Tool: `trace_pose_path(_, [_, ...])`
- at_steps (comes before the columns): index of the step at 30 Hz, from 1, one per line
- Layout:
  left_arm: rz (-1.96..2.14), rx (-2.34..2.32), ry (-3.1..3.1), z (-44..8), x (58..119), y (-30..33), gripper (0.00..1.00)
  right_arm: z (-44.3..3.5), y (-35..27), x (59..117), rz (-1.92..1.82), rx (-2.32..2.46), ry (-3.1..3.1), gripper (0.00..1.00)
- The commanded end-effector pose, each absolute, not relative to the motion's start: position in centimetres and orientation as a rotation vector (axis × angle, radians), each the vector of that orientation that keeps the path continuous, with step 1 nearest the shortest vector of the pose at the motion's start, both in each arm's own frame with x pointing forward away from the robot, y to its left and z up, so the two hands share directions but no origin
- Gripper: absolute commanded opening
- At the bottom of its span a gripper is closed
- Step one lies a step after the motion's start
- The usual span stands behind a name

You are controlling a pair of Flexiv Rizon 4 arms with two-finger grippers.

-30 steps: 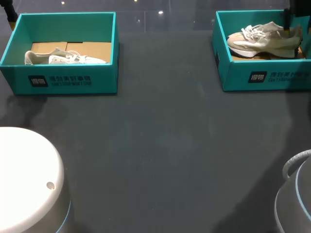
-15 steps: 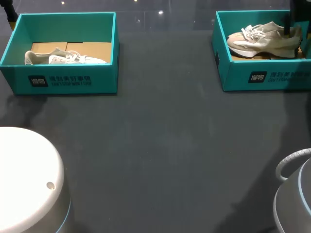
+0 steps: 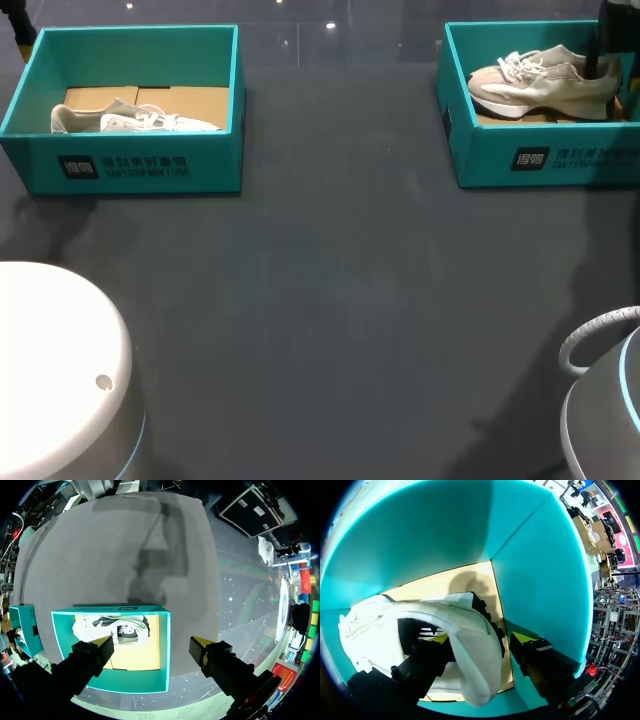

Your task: Take the shoe out of the shoebox, open the shoe tongue, remove and reinsert the insole, then place the shoe into the shoebox

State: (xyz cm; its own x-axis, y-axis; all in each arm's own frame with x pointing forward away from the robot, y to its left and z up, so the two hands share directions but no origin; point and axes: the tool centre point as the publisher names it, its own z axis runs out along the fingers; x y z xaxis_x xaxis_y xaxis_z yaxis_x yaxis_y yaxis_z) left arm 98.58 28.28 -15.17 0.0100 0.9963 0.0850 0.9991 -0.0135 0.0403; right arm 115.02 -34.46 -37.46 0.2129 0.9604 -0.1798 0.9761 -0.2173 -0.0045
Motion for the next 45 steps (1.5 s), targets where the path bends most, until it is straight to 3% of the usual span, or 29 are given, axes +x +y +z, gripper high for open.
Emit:
trace_pose_path(1, [-0.143, -2.211, -2.183, -15.2, 98.5, 28.3, 1.0, -38.2, -35.2, 115.8, -0.227, 2.376, 1.912, 0.73])
trace_pose_path(8, [-0.143, -2.211, -2.183, -15.2, 98.5, 28.3, 1.0, -38.3, -35.0, 116.0, -0.225, 2.366, 1.943, 0.68])
trace_pose_path(10, [-0.143, -2.211, -2.183, -15.2, 98.5, 28.3, 1.0, -38.1, -34.9, 116.0, -0.224, 2.358, 1.95, 0.6])
trace_pose_path(11, [-0.143, -2.211, -2.183, -15.2, 98.5, 28.3, 1.0, -38.1, -34.8, 116.1, -0.225, 2.355, 1.951, 0.49])
trace_pose_path(22, [-0.143, -2.211, -2.183, -15.2, 98.5, 28.3, 1.0, -37.7, -32.7, 116.0, -0.218, 2.32, 1.988, 0.4])
trace_pose_path(25, [-0.143, -2.211, -2.183, -15.2, 98.5, 28.3, 1.0, -37.7, -32.2, 116.1, -0.22, 2.311, 1.997, 0.43])
trace_pose_path(29, [-0.143, -2.211, -2.183, -15.2, 98.5, 28.3, 1.0, -37.6, -32.4, 116.0, -0.224, 2.314, 1.99, 0.65])
trace_pose_path(31, [-0.143, -2.211, -2.183, -15.2, 98.5, 28.3, 1.0, -37.6, -32.6, 116.0, -0.228, 2.317, 1.981, 0.69])
trace_pose_path(42, [-0.143, -2.211, -2.183, -15.2, 98.5, 28.3, 1.0, -37.8, -33.2, 116.3, -0.23, 2.314, 1.987, 0.65])
trace_pose_path(45, [-0.143, -2.211, -2.183, -15.2, 98.5, 28.3, 1.0, -38.2, -33.3, 116.4, -0.222, 2.317, 2.004, 0.6])
